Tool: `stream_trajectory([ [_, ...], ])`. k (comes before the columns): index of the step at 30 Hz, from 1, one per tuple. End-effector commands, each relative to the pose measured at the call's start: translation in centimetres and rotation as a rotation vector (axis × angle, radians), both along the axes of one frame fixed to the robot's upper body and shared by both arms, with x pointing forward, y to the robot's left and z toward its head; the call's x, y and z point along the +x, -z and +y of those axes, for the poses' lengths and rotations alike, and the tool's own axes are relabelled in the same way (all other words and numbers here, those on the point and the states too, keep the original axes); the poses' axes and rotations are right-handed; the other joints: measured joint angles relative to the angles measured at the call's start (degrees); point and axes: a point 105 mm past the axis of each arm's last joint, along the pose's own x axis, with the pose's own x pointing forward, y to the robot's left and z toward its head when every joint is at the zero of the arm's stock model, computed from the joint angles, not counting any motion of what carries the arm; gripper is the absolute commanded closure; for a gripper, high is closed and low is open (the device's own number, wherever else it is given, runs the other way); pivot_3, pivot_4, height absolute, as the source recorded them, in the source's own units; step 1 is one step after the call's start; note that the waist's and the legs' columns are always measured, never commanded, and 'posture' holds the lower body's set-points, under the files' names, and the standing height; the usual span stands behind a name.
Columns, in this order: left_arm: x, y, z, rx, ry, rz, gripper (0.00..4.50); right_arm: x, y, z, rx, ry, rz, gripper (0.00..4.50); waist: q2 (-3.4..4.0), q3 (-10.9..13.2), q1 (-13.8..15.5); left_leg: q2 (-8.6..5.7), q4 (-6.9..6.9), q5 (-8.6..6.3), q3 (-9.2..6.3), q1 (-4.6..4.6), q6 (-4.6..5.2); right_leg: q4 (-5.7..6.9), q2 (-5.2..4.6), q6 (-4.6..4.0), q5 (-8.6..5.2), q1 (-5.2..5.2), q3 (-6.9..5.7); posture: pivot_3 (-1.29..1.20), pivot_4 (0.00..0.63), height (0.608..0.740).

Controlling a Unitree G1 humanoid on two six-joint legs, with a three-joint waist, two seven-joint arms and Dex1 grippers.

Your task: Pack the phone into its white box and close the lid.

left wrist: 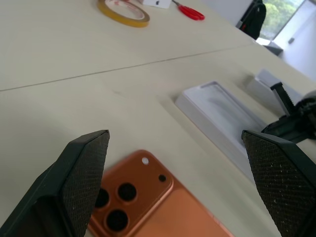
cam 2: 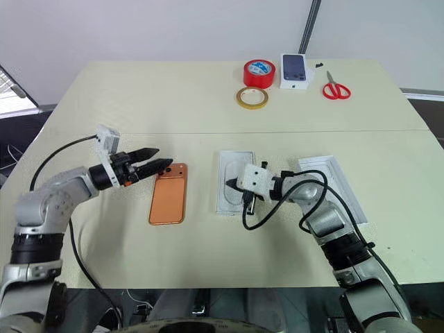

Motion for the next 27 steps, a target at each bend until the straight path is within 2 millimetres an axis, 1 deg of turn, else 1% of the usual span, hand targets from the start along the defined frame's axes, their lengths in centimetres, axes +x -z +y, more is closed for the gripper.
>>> stream_trajectory([
  [1, -0.6, -0.6, 0.9, 0.092, -0.009, -0.114, 0.0, -1.0, 0.1, -0.4, -0.085, -0.086, -0.004, 4.47, 0.0, 0.0, -0.05, 0.0, 0.0, -0.13, 0.0, 0.0, 0.23, 0.0, 0.0, 0.0, 0.0, 0.0, 0.0, 0.0, 0.15, 0.74],
  [3, -0.8, -0.1, 1.3, 0.099, -0.015, -0.1, 0.0, -1.1, -0.2, -0.3, -0.065, -0.087, 0.021, 4.47, 0.0, 0.0, -0.07, 0.0, -0.01, -0.16, -0.01, 0.02, 0.28, 0.0, 0.0, 0.0, 0.0, 0.01, 0.0, 0.0, 0.15, 0.74],
  [4, -0.7, -0.3, 1.4, 0.092, -0.021, -0.107, 0.0, -1.2, -0.5, -0.2, -0.052, -0.092, 0.027, 4.47, 0.0, 0.0, -0.05, 0.01, -0.01, -0.16, -0.01, 0.03, 0.28, 0.0, 0.0, 0.0, 0.0, 0.01, 0.0, 0.0, 0.15, 0.74],
  [6, -0.7, -0.5, 1.5, 0.032, -0.022, -0.067, 0.0, -1.5, -0.5, -0.1, -0.035, -0.094, 0.071, 4.47, 0.0, 0.0, -0.04, 0.01, -0.01, -0.17, -0.01, 0.02, 0.3, 0.01, 0.0, 0.0, 0.0, 0.01, -0.01, 0.0, 0.15, 0.74],
  [8, -0.5, -0.7, 1.4, 0.044, -0.028, -0.094, 0.0, -1.8, -0.6, 0.1, -0.035, -0.118, 0.066, 4.47, 0.0, 0.0, -0.02, 0.01, 0.0, -0.19, 0.0, 0.02, 0.33, 0.0, 0.0, 0.0, 0.0, 0.02, 0.0, 0.0, 0.15, 0.74],
  [10, -0.4, -0.7, 1.4, 0.051, -0.031, -0.097, 0.0, -1.4, -0.5, 0.1, -0.054, -0.112, 0.034, 4.47, 0.0, 0.0, -0.02, 0.01, 0.0, -0.2, 0.0, 0.02, 0.34, 0.0, 0.0, 0.0, 0.0, 0.02, 0.0, 0.0, 0.15, 0.74],
  [13, -0.3, -0.2, 1.5, 0.028, -0.03, -0.001, 0.0, 0.7, -1.5, 0.2, -0.024, -0.035, -0.046, 4.47, 0.0, 0.0, -0.1, 0.01, 0.01, -0.19, 0.0, 0.02, 0.34, 0.02, 0.0, 0.0, 0.0, 0.02, -0.01, 0.0, 0.15, 0.74],
  [15, -0.6, 0.5, 2.2, 0.001, -0.023, 0.118, 0.0, 2.0, -3.2, 0.7, 0.035, 0.003, -0.098, 4.47, 0.01, 0.01, -0.46, 0.01, 0.01, -0.18, 0.0, 0.02, 0.32, 0.07, 0.01, 0.0, 0.0, -0.02, -0.01, 0.0, 0.15, 0.74],
  [17, -1.1, 0.7, 2.9, 0.005, -0.02, 0.182, 0.0, 2.9, -4.8, 1.3, 0.088, 0.026, -0.135, 4.47, 0.04, 0.02, -0.67, 0.01, -0.01, -0.16, 0.0, 0.02, 0.29, 0.14, 0.04, 0.0, 0.0, -0.09, 0.0, 0.0, 0.15, 0.74],
  [19, -1.9, 0.5, 3.5, -0.041, 0.001, 0.284, 0.0, 3.3, -6.4, 2.5, 0.149, 0.025, -0.151, 4.47, 0.03, 0.04, -0.58, 0.01, -0.02, -0.14, 0.0, 0.02, 0.26, 0.18, 0.05, 0.0, 0.0, -0.13, -0.01, 0.0, 0.15, 0.74],
  [21, -2.4, 0.7, 4.3, -0.098, -0.025, 0.406, 0.0, 3.3, -7.4, 4.1, 0.188, 0.004, -0.144, 4.47, 0.03, 0.04, -0.53, 0.02, -0.02, -0.14, -0.01, 0.01, 0.26, 0.19, 0.05, 0.0, 0.0, -0.14, -0.01, 0.0, 0.15, 0.74],
  [22, -2.6, 1.0, 4.5, -0.08, -0.031, 0.426, 0.0, 3.1, -7.8, 4.9, 0.21, -0.015, -0.137, 4.47, 0.03, 0.04, -0.52, 0.02, -0.01, -0.14, -0.01, 0.01, 0.26, 0.2, 0.05, 0.0, 0.0, -0.13, -0.01, 0.0, 0.15, 0.74],
  [23, -2.9, 1.2, 4.6, -0.081, -0.032, 0.449, 0.0, 2.9, -7.9, 5.7, 0.219, -0.033, -0.114, 4.47, 0.03, 0.04, -0.48, 0.02, -0.01, -0.14, -0.01, 0.01, 0.26, 0.21, 0.05, 0.0, 0.0, -0.13, -0.01, 0.0, 0.15, 0.74],
  [24, -3.2, 1.5, 4.6, -0.087, -0.032, 0.487, 0.0, 2.7, -7.5, 6.5, 0.194, -0.056, -0.105, 4.47, 0.04, 0.04, -0.45, 0.01, -0.01, -0.14, -0.02, 0.01, 0.26, 0.21, 0.05, 0.0, 0.0, -0.13, -0.02, 0.0, 0.15, 0.74],
  [27, -4.2, 3.4, 4.3, -0.034, -0.043, 0.63, 0.0, 2.1, -6.0, 8.4, 0.117, -0.109, -0.062, 4.47, 0.04, 0.04, -0.23, 0.0, 0.01, -0.14, -0.02, 0.0, 0.27, 0.21, 0.04, 0.0, 0.0, -0.11, -0.02, 0.0, 0.15, 0.74],
])
